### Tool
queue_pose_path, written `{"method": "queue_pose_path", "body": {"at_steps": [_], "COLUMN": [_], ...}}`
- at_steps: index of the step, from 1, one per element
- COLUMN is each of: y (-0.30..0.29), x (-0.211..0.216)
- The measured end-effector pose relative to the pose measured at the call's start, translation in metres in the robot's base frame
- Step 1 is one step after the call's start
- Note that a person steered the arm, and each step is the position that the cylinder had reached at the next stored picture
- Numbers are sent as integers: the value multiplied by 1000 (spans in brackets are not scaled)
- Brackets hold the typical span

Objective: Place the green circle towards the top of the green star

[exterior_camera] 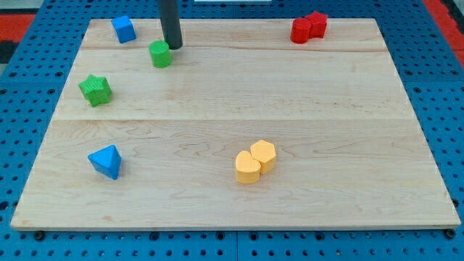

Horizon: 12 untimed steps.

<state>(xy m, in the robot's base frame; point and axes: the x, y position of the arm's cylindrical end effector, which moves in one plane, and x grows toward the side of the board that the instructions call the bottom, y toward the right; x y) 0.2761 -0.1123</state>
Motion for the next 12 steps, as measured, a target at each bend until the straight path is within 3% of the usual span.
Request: {"method": "queue_pose_path", "body": {"at_steps": [2,4,6,9,10,12], "y": [-15,-80,-82,-42,-61,-79], "x": [34,40,45,-57,-85,-84]}}
